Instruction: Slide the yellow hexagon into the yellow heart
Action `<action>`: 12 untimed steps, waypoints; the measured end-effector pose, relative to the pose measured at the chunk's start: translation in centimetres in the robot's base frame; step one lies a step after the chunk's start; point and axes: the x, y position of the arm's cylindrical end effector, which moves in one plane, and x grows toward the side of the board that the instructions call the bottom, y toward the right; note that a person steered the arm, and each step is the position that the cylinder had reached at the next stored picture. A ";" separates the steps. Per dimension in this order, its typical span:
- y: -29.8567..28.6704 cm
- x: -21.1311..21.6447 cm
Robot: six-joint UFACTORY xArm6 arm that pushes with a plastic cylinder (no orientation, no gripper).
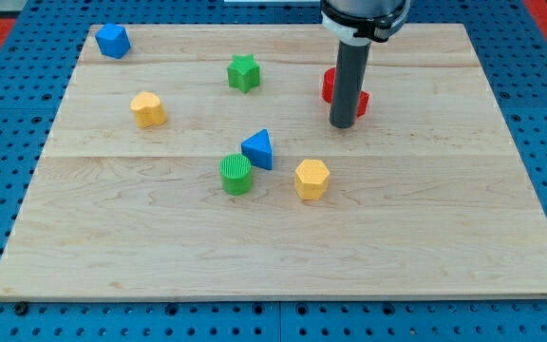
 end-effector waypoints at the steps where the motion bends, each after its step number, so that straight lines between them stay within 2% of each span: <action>1: -0.1 4.8; 2: 0.4 10.2; 3: -3.2 12.2; 4: -10.5 6.2; 5: -10.9 2.7; 7: -4.5 3.8; 8: -3.7 2.9; 9: -3.2 0.4; 11: -1.0 -1.4; 12: -1.1 -4.8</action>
